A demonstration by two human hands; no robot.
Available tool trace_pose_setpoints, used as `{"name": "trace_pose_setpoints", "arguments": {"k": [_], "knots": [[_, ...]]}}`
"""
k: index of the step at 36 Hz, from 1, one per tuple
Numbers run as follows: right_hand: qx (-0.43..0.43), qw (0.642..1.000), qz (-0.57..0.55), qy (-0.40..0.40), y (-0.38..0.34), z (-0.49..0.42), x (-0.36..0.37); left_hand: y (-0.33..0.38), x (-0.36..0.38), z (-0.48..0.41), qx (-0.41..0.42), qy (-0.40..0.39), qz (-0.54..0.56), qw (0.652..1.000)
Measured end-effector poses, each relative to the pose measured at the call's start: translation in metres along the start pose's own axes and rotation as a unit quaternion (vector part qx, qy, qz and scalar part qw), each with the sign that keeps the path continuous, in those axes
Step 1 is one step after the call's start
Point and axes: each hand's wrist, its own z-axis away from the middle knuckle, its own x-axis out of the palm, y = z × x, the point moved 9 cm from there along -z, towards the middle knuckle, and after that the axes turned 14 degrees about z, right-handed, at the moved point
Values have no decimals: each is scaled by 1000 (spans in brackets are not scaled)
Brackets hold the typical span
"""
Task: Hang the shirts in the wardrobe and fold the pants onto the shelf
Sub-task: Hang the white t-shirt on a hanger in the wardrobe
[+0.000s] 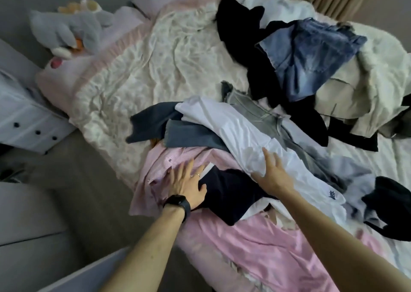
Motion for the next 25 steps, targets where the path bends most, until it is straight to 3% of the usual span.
{"name": "trace_pose_setpoints", "arguments": {"k": [4,7,9,13,16,20,25], "knots": [[11,996,82,-29,4,-29,23,-24,31,-9,-37,-56,-16,998],[4,990,143,5,4,-29,25,-36,42,0,-70,-75,20,995],[13,992,117,34,5,-22,16,-38,43,8,-90,-87,67,990],[41,991,-40,121,9,9,-32,-20,15,19,-74,-69,138,985],[16,967,-199,160,-6,42,-82,4,-25,30,-38,-20,204,978],[-44,915,-380,127,-63,75,-147,38,-82,54,12,26,300,953],[-154,823,-544,55,-153,144,-223,71,-144,111,66,34,457,886]]}}
